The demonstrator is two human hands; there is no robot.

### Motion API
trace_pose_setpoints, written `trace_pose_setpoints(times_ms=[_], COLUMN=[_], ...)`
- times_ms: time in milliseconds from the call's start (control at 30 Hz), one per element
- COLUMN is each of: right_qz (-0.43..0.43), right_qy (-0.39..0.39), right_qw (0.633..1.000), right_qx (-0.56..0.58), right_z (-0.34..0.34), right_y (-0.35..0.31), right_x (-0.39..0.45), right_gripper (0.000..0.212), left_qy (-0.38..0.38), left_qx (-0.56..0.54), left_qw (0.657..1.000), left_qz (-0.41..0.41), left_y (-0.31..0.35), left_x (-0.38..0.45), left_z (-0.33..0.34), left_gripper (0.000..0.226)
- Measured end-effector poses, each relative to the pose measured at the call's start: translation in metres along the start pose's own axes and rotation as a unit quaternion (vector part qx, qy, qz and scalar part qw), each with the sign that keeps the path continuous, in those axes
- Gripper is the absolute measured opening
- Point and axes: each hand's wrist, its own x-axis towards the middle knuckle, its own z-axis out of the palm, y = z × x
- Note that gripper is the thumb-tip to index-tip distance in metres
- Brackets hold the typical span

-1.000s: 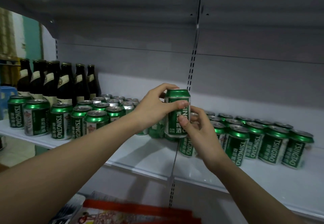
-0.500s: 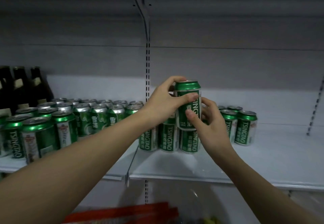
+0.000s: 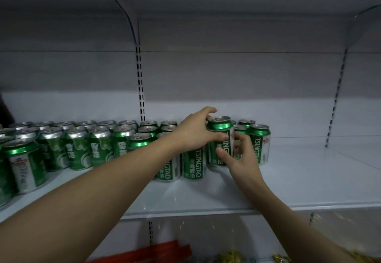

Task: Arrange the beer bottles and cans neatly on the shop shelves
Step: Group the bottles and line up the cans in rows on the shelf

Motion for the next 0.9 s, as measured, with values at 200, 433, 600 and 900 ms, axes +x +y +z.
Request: trace_pose_setpoints(times_ms=[200,433,600,900], right_qz=[0.049,0.103,0.111,0.121], right_qy=[-0.040,-0.071,-0.071,-0.065], right_qw=[0.998,0.992,0.991,0.990], right_qx=[0.004,-0.007,-0.019,-0.014], right_z=[0.000,-0.004,-0.005,-0.005], right_y=[0.023,0.028,0.026,0.029], right_x=[0.014,0.014,0.012,0.012], right_gripper=[0.048,0.051,0.051,0.057], left_qy=[-0.024,-0.033,-0.063,-0.047], left_qx=[0.145,0.256,0.303,0.305], left_qw=[0.989,0.965,0.950,0.950], left_qz=[0.005,0.032,0.038,0.041], left_y=[-0.015,-0.019,-0.018,-0.023], left_x=[0.014,0.009,0.008,0.012], left_z=[0.011,0.022,0.022,0.027], left_gripper=[0.074,0.077,0.091,0.087])
